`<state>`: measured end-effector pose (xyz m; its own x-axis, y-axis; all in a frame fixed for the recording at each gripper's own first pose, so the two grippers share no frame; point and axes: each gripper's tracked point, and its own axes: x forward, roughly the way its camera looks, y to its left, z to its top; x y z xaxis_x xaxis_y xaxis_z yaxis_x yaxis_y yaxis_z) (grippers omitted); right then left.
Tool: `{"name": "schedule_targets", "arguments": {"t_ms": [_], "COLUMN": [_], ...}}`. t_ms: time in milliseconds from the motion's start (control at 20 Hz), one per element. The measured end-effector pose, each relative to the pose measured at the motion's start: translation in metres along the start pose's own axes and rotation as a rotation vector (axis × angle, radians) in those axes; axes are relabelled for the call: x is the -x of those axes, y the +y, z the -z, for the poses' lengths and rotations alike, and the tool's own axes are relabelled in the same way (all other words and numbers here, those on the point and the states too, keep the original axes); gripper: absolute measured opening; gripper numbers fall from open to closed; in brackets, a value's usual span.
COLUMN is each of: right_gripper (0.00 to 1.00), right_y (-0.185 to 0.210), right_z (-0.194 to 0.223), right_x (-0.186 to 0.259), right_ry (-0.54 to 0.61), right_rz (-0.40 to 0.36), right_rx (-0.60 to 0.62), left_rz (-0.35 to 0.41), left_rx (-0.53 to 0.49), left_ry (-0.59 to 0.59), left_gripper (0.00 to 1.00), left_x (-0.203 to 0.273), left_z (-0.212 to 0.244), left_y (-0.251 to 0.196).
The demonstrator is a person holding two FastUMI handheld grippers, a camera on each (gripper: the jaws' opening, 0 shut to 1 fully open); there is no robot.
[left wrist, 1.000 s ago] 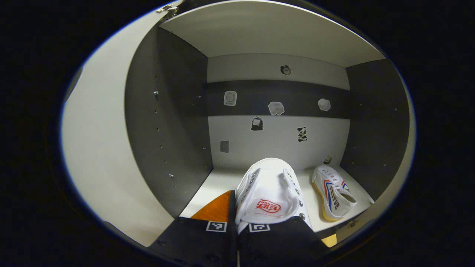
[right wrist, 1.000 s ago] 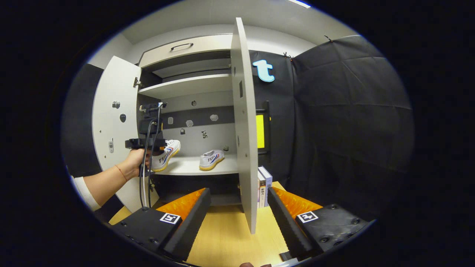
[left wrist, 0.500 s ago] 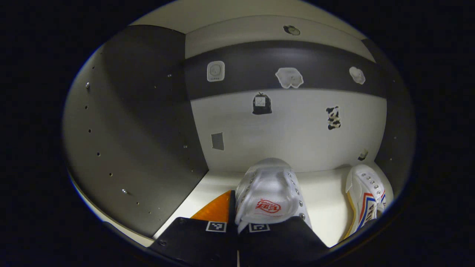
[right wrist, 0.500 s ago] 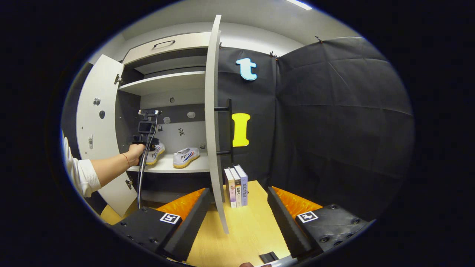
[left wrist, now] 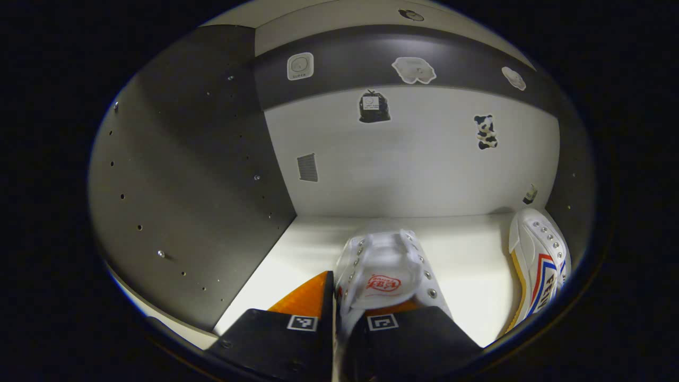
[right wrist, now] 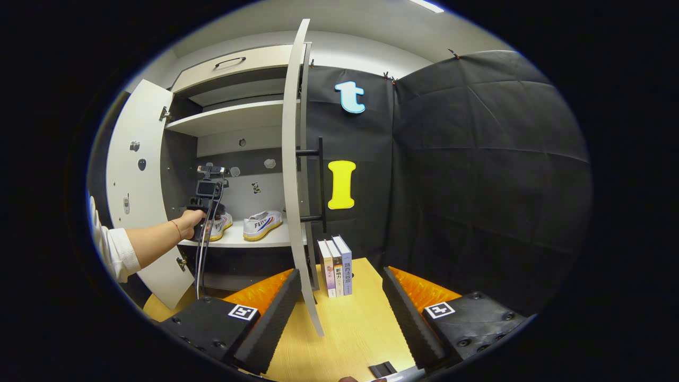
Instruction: Grab one shoe with the right hand and put it into the shoe cabinet, grab the other shoe with the left hand and put it into the shoe cabinet; then close the right door with the right hand and the left door with the left hand.
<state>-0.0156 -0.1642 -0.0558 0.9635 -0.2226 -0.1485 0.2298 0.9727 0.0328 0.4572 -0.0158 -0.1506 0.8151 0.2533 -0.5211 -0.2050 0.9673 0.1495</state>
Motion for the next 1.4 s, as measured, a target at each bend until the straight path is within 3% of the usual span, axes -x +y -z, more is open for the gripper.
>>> {"name": "schedule_targets", "arguments": {"t_ms": [150,250,350,550,700,750,1050,1200,1400], "right_gripper": [0.98,0.98,0.98,0.99,0.99,1.0,0.99,1.0,1.0], "right_y": [0.002,0.003,0.004,0.005,0.01,0.011,0.011,0.002,-0.021], "right_z": [-0.002,-0.004,-0.004,-0.005,-0.005,-0.005,-0.008,-0.009,-0.016], "right_x": [0.005,0.01,0.014,0.024,0.026,0.027,0.022,0.014,0.001], "right_ry": [-0.012,-0.019,-0.022,-0.029,-0.031,-0.029,-0.033,-0.021,-0.018], "right_rz": [-0.011,-0.015,-0.022,-0.036,-0.049,-0.054,-0.062,-0.047,-0.012], "right_rx": [-0.004,-0.009,-0.019,-0.04,-0.056,-0.059,-0.087,-0.103,-0.094], "left_rz": [0.054,0.049,0.046,0.002,0.023,0.033,0.131,0.167,0.23], "left_rx": [0.051,0.067,0.086,0.0,-0.028,-0.023,0.015,-0.022,0.017], "left_ry": [0.014,0.021,0.009,-0.07,-0.145,-0.182,-0.373,-0.444,-0.5], "left_gripper": [0.4,0.6,0.68,0.75,0.81,0.86,0.88,0.93,0.96], "left_x": [0.013,0.02,0.03,0.056,0.085,0.098,0.192,0.242,0.305], "left_z": [0.006,0.009,0.009,-0.004,-0.016,-0.022,-0.05,-0.052,-0.04], "left_y": [-0.003,0.004,0.008,0.021,0.02,0.019,0.011,0.01,0.01]}}
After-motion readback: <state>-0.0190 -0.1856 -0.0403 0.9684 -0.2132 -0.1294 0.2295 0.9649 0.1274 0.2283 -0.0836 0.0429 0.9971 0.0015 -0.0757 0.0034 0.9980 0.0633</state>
